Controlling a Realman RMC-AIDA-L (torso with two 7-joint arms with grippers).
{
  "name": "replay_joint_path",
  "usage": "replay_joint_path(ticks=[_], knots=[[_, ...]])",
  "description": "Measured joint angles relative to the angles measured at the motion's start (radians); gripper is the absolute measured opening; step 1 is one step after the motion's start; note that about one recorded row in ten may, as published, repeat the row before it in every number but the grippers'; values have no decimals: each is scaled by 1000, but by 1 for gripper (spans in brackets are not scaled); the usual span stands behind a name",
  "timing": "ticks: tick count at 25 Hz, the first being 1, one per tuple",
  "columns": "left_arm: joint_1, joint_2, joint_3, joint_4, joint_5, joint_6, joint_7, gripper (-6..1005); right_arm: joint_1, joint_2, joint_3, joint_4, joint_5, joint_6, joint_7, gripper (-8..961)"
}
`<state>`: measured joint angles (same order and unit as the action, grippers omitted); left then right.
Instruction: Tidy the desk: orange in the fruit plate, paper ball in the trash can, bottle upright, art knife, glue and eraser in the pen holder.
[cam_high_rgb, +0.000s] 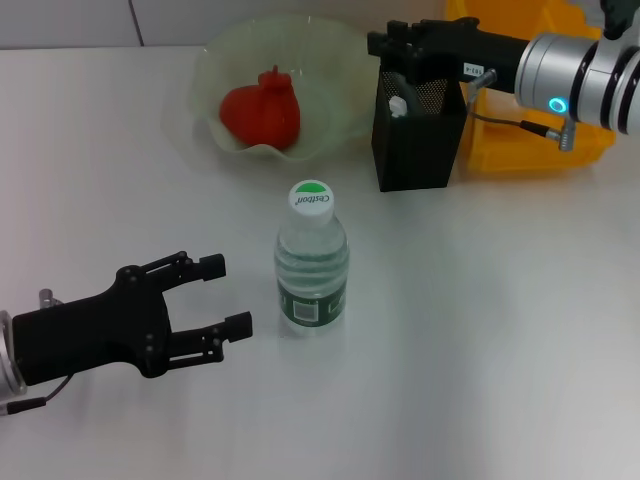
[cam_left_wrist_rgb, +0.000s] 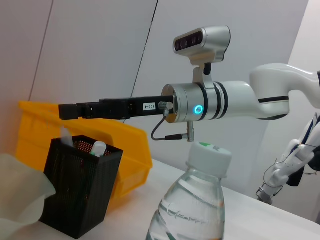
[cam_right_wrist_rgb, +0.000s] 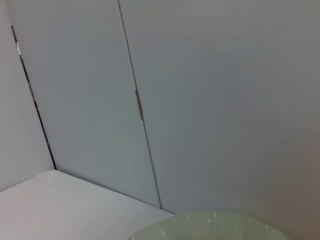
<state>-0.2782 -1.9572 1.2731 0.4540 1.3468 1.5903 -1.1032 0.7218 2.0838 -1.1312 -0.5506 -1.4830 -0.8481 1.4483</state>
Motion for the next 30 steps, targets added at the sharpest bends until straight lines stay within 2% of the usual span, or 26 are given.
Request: replay_joint_path(ticks=[3,5,8,9,10,11,12,14,15,16,17,18,20,21,24,25,26,28,30], knots=[[-1,0,0,0,0,3,0,844,-9,-1,3,-5,3,-21,4,268],[0,1,-1,0,0,11,-3,844,-30,-7,12,-29,3,-99,39,304],[0,4,-2,0,0,24,-6,844,-65,-17,14,-80,0,-161,86,512],[2,8,-2,0,0,35,-7,844,-94,-26,14,-122,-1,-207,117,513],[6,17,-6,0,0,67,-7,844,-151,-48,15,-200,-2,-307,163,515],[6,17,-6,0,0,67,-7,844,-151,-48,15,-200,-2,-307,163,517],[9,24,-10,0,-1,86,-8,844,-177,-61,15,-232,-6,-370,179,518],[16,37,-21,1,-1,125,-8,844,-224,-94,15,-290,-27,-510,202,521],[27,50,-37,1,-1,162,-8,844,-253,-119,35,-307,-68,-665,192,538],[27,50,-37,1,-1,162,-8,844,-253,-119,35,-307,-68,-665,192,555],[33,56,-45,2,0,177,-6,844,-264,-125,67,-284,-132,-799,129,573],[39,60,-51,4,0,191,-5,844,-264,-125,67,-284,-132,-799,129,590],[45,67,-51,8,1,211,-6,844,-265,-112,86,-212,-227,-916,12,624],[45,67,-51,8,1,211,-6,844,-265,-112,86,-212,-227,-916,12,641],[45,69,-52,9,17,242,-9,844,-259,-84,81,-168,-290,-937,-48,693],[45,68,-54,9,26,257,-8,844,-256,-57,84,-164,-330,-938,-67,710],[45,68,-54,9,26,257,-8,844,-256,-57,84,-164,-330,-938,-67,710],[45,66,-54,9,27,262,-7,844,-256,-35,88,-165,-363,-938,-86,710],[44,64,-54,9,28,263,-7,844,-254,-27,88,-164,-374,-935,-96,710]])
